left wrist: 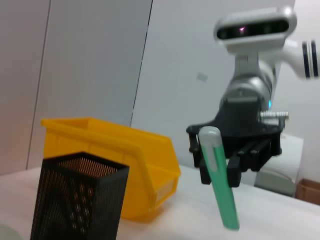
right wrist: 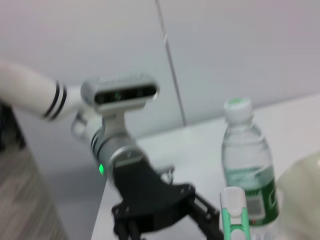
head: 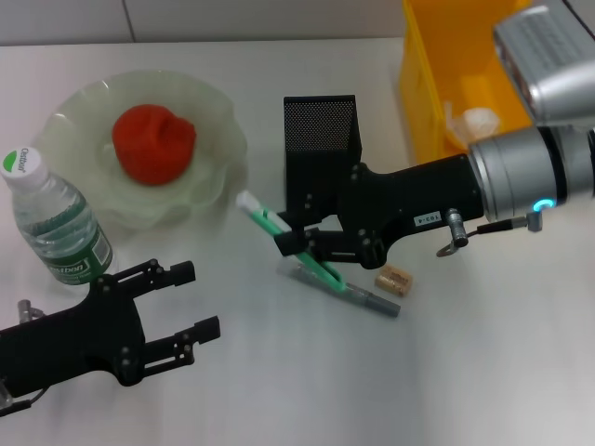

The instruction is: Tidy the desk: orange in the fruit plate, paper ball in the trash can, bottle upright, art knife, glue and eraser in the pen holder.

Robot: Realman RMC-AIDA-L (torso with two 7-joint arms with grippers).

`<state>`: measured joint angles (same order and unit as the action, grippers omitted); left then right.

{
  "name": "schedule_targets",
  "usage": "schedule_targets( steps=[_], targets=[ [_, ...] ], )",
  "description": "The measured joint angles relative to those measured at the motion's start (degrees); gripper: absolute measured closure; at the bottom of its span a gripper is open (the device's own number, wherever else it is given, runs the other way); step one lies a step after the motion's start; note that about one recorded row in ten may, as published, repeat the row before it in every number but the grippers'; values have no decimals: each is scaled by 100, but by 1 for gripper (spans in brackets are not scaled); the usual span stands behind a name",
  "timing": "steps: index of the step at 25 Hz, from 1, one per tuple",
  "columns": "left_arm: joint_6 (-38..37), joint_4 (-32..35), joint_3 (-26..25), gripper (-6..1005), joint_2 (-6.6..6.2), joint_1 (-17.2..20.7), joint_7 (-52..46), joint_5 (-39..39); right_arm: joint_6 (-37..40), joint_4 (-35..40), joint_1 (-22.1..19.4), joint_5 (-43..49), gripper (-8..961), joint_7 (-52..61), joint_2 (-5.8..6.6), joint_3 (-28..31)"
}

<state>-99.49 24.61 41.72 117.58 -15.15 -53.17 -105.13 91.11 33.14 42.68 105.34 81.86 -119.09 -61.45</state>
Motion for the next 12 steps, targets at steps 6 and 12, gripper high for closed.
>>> schedule_targets(
  steps=[6,12],
  targets=[
    [-62,-121,-120,248,85,-55,93,16,-191,-1229,-93,-307,770,-1285,-14,822],
    [-77,-547,-144,248,78,-141,465,229,-310,-1911,-348,-1411,769,-2096,-39,1119]
  ],
)
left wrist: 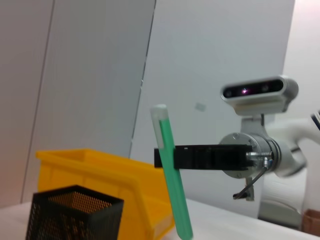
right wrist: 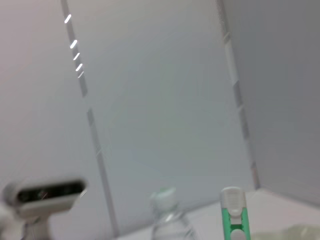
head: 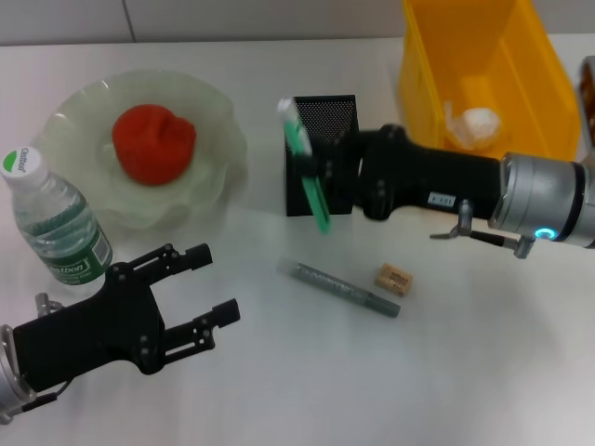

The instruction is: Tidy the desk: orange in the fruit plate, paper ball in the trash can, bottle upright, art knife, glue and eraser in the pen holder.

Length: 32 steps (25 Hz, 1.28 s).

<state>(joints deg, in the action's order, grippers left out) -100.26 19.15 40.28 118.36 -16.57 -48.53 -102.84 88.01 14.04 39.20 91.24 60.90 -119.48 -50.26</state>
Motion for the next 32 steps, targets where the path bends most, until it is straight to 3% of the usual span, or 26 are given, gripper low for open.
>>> schedule_targets(
  steps=[6,15,24,32],
  targets=[
    [1,-120,-3,248,16,2,28,208,-312,-360,-71,-982,760,-261,-10,7],
    [1,-219,27,248,21,39,74,255,-798,-811,244,-1852,748,-416,-40,13],
    [-8,-428,29,249,14,85,403,256,-1536,-1069,709,-1969,735,-451,-41,-13],
    [-11,-434,0,248,12,66,418,255,-1629,-1131,708,-2019,724,-1012,-41,26]
  ],
)
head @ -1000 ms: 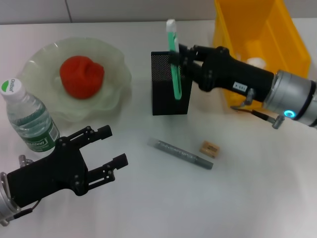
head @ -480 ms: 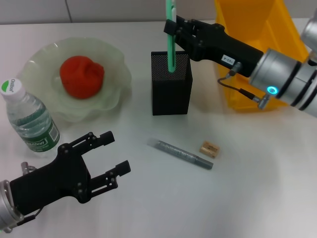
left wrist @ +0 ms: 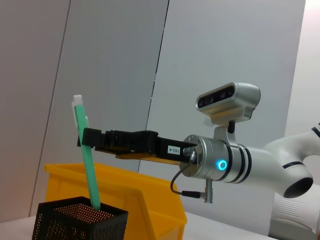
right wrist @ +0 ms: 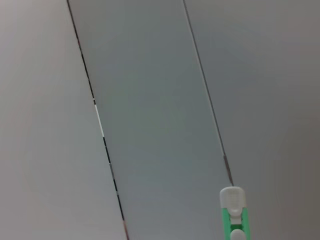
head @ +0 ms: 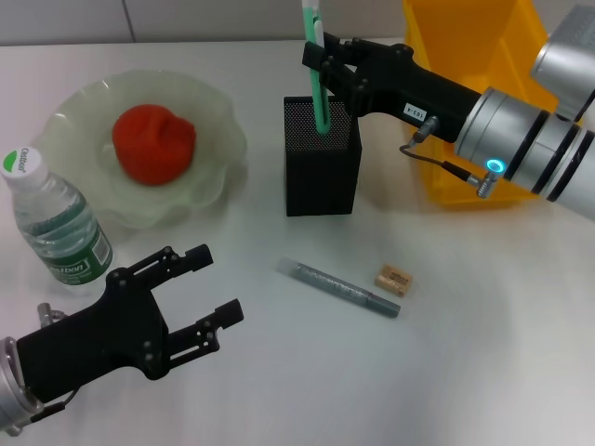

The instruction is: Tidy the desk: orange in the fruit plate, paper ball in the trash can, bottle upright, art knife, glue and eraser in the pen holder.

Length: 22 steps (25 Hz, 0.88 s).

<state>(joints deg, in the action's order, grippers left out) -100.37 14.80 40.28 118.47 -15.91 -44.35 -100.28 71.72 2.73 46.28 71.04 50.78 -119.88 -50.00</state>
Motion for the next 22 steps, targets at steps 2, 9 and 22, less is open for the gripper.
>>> schedule_targets(
  steps=[2,9,22],
  targets=[
    [0,-2,-2,248,3,-13,1,0,0,-86,-3,-68,721,-409,0,0],
    [0,-4,-3,249,9,-35,2,17,23,-170,-12,-108,711,-1085,0,-1],
    [-1,22,-3,249,-5,-35,-55,27,5,-212,-20,-109,692,-1337,0,0]
  ],
)
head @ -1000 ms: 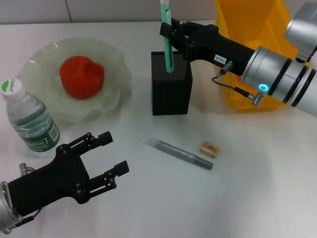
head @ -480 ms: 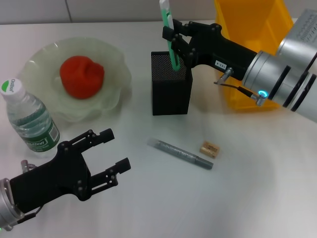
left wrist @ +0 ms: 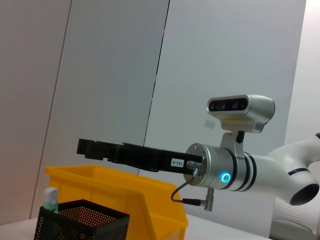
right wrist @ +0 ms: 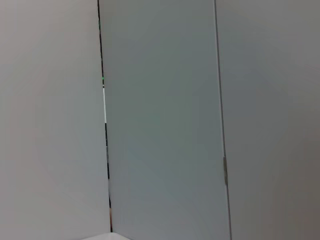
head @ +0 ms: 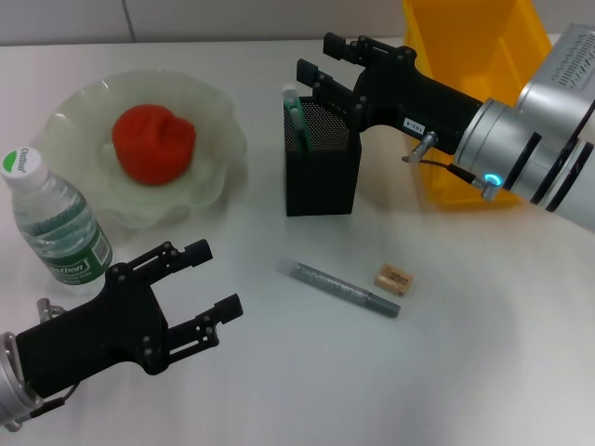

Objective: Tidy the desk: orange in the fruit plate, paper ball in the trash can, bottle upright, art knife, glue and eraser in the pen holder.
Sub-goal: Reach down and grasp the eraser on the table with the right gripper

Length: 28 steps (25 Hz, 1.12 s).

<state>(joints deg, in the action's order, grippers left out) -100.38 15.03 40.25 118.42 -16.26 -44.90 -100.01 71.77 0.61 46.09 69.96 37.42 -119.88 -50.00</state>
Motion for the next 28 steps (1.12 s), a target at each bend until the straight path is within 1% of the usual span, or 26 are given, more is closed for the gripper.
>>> schedule_targets(
  steps=[1,6,10,12,13,14,15,16,17,18,19,20,21,22,23,24,25,26,27,28],
  targets=[
    [-6,5,0,248,-2,0,-1,0,16,0,-4,0,691,-1,0,10],
    [-39,8,0,248,-5,0,-7,0,146,0,-26,-6,469,38,0,119],
    [-80,14,0,248,-11,3,-10,-1,408,13,-108,-7,248,68,0,327],
    [-83,16,0,248,-12,13,-10,-2,693,49,-185,-9,222,107,0,426],
    [-84,20,0,248,-12,18,-10,-6,693,49,-185,-9,210,107,0,426],
    [-84,21,0,248,-12,17,-10,-8,884,127,-253,-9,197,280,1,430],
    [-85,23,1,248,-13,17,-10,-15,884,127,-253,-9,197,280,1,430],
    [-85,23,1,248,-13,17,-10,-15,979,216,-304,-9,197,447,9,422],
    [-85,26,3,248,-16,18,-10,-26,1151,534,-445,24,197,1002,31,381],
    [-85,26,3,248,-16,18,-10,-26,1151,534,-445,24,197,1002,31,381],
    [-85,26,3,249,-16,18,-10,-26,1224,782,-537,70,197,1346,43,333],
    [-69,46,34,249,-36,26,-10,-41,1344,1316,-719,205,197,2143,67,208],
    [-69,46,34,249,-36,26,-10,-41,1344,1316,-719,205,197,2143,67,208],
    [-52,51,39,249,-44,27,-10,-49,1504,2086,-954,478,197,3037,91,16],
    [-52,51,39,249,-44,27,-10,-49,1504,2086,-954,478,197,3037,91,16],
    [-30,55,40,249,-58,26,-10,-56,1722,2840,-1159,828,197,3773,145,-79],
    [7,55,41,249,-76,27,-10,-58,1722,2840,-1159,828,197,3773,145,-79],
    [31,55,42,249,-85,26,-9,-58,1847,3177,-1232,1025,197,4128,181,-94],
    [66,56,42,249,-98,26,-6,-58,2093,3701,-1275,1439,197,4687,276,-80],
    [66,56,42,249,-98,26,-6,-58,2093,3701,-1275,1439,197,4687,276,-80]
  ],
)
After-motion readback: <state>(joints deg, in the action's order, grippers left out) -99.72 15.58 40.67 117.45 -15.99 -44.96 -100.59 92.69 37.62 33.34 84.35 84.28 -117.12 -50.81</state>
